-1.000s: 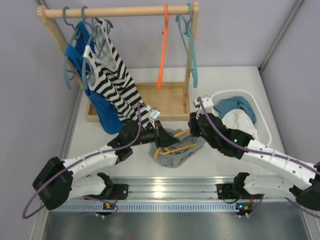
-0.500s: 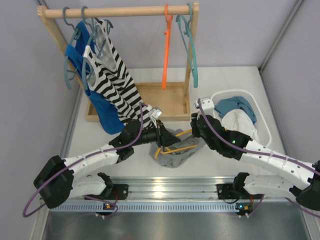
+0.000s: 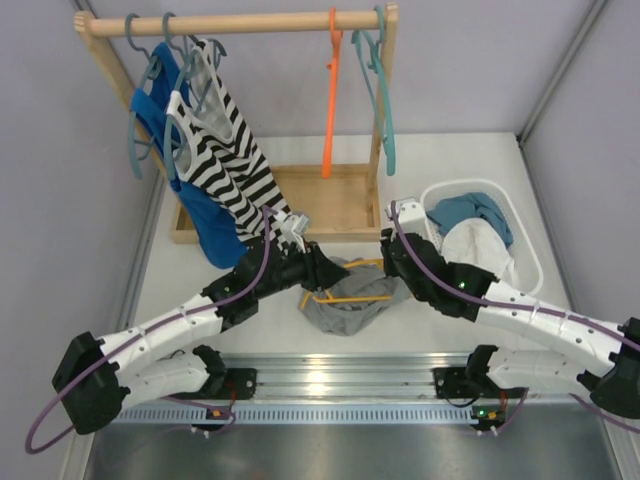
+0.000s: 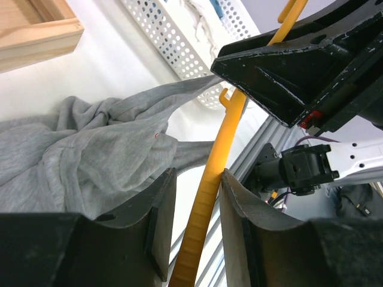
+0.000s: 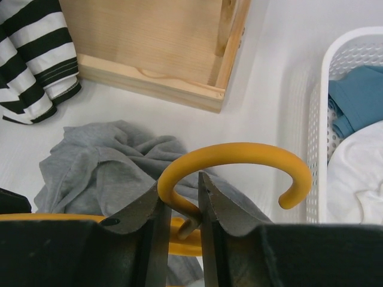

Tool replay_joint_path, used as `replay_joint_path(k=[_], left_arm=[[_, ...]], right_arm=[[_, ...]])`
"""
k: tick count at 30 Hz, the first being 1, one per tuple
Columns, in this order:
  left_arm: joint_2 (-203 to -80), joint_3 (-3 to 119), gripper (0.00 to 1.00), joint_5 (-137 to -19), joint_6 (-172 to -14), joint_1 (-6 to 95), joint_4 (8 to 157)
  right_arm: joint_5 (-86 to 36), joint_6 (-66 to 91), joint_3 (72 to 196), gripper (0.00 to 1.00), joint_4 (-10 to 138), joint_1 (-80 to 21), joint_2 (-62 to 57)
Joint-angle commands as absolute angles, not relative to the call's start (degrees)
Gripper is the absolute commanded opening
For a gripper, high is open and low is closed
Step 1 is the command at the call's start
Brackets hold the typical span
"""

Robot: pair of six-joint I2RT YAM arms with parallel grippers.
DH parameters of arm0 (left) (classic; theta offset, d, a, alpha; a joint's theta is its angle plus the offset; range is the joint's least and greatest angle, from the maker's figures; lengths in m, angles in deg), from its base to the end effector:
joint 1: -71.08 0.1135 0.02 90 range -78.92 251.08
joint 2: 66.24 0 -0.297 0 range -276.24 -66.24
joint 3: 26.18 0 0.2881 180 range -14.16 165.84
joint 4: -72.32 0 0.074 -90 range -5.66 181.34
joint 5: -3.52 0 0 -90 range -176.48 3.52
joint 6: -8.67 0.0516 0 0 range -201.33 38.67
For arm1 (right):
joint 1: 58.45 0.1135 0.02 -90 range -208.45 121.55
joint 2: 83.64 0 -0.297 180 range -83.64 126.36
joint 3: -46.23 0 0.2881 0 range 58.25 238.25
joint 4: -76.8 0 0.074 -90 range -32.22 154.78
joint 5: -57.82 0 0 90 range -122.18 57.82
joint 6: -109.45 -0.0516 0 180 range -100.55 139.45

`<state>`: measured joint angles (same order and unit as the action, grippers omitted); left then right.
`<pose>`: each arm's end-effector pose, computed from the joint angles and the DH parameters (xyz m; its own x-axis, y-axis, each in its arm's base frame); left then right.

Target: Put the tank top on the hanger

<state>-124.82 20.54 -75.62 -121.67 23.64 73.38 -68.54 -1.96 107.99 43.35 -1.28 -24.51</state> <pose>0.1745 -0.2044 0.2799 -0.6639 -0.2169 -0.7157 0.5482 0.5098 -0.6630 0.1638 0.1974 0.3224 -0.4049 -0.0853 -0.9104 -0.2716 0.9619 0.0307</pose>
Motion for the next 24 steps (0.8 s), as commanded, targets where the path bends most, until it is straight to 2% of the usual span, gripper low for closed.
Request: replay_joint_path(k=[1, 5, 9, 10, 13, 14, 16, 18, 20, 24], left_arm=[[-124.16, 20.3, 0.37, -90.08, -121.94, 25.73, 82.94], [-122.76, 18.89, 0.39, -88.5, -121.59, 25.73, 81.19], [-121.0, 18.36, 0.46, -85.09, -120.01, 25.82, 78.72], [-120.73, 18.71, 0.5, -84.81, -119.83, 25.73, 78.72], [-120.11, 18.97, 0.53, -82.96, -119.21, 25.82, 77.23], [-119.85, 19.06, 0.6, -82.87, -119.3, 25.82, 77.22], [-119.41, 19.06, 0.66, -82.87, -119.3, 25.73, 76.7], [-118.27, 18.98, 0.67, -85.23, -119.74, 25.73, 77.39], [-116.69, 18.62, 0.75, -85.86, -119.83, 25.9, 77.48], [-114.05, 18.71, 0.75, -90.6, -120.79, 25.9, 79.06]], right_arm=[[-74.36, -1.46, 108.52, 0.0, 43.69, -0.53, -25.46], [-75.6, -0.94, 109.05, 0.0, 43.16, 0.09, -25.19], [-77.79, -0.32, 109.58, 0.0, 42.46, 0.88, -24.4], [-78.06, -0.15, 109.75, 0.0, 42.37, 1.05, -24.14], [-79.11, 0.03, 109.76, 0.0, 42.19, 1.93, -23.87], [-79.2, 0.12, 109.84, 0.0, 42.37, 2.19, -23.87], [-79.29, 0.38, 109.76, 0.0, 42.37, 2.37, -23.79], [-79.73, 0.82, 109.84, 0.0, 42.11, 2.72, -23.87], [-80.08, 1.26, 109.84, 0.0, 41.76, 2.99, -23.96], [-81.22, 1.87, 109.84, 0.0, 41.23, 3.6, -24.14]])
